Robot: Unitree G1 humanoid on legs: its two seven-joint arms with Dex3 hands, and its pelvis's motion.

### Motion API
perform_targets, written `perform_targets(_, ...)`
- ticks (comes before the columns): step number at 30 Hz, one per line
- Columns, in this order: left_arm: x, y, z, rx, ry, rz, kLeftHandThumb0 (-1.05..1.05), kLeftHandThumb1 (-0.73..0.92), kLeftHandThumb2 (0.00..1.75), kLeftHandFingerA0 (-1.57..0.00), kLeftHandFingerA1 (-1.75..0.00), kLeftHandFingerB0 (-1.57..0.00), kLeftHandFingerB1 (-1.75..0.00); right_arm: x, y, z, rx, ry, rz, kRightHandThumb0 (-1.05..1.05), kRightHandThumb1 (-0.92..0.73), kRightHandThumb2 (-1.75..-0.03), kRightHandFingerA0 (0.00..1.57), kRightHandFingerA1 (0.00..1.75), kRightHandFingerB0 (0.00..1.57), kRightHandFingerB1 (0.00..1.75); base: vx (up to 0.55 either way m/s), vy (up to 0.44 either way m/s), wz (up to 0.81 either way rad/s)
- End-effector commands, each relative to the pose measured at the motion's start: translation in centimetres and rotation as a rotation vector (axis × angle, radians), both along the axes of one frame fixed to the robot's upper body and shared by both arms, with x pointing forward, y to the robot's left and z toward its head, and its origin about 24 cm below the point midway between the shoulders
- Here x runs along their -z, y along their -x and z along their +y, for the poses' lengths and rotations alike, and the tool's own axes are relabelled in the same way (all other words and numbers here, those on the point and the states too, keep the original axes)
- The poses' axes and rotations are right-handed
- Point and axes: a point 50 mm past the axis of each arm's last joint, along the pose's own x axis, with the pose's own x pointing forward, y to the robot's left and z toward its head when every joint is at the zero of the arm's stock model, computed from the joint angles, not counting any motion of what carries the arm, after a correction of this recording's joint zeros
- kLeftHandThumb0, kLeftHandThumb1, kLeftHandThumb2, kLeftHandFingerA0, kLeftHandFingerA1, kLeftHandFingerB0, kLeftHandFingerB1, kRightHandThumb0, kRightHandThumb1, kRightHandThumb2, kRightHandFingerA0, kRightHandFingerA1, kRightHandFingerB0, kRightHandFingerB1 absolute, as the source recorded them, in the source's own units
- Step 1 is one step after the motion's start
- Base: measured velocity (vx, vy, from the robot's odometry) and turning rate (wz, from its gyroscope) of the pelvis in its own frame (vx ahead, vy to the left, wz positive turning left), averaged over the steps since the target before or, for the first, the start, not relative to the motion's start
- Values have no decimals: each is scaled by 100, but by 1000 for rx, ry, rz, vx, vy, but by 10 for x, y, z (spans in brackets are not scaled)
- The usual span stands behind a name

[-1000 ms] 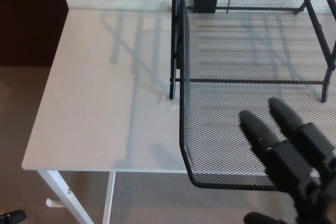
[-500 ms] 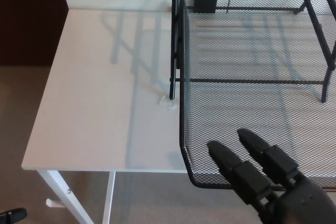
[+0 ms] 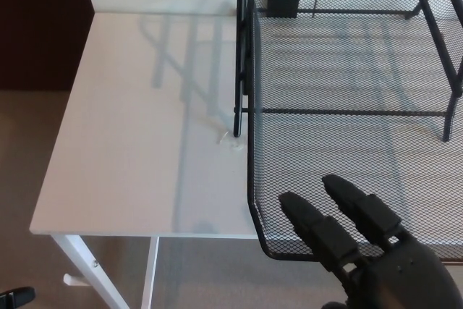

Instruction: The robot walk towards a table in front and then pushes a layer of a file tray back to its original position using its right hand

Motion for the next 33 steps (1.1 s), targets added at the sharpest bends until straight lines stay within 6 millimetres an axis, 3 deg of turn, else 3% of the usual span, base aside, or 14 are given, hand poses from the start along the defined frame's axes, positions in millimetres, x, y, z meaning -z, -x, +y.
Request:
perform_targets(1,-4,-1,7,-19,1,5,8,18,91,-68,-83,-36,-67,-1,-5,-2,43,26,-41,-24,-36,-68,0,15,0,18,0,0,0)
perform_targets(22,-7,-9,6,7,-24,-8,10,21,94,-69,-83,-37,-67,0,-26,7,73,66,-62,-23,-35,-67,0,16,1,22,0,0,0)
perform_targets(33,-8,-11,5,2,-11,-18,10,18,92,-71,-84,-35,-66,-3,-44,8,89,100,-80,-23,-35,-66,0,11,0,16,0,0,0)
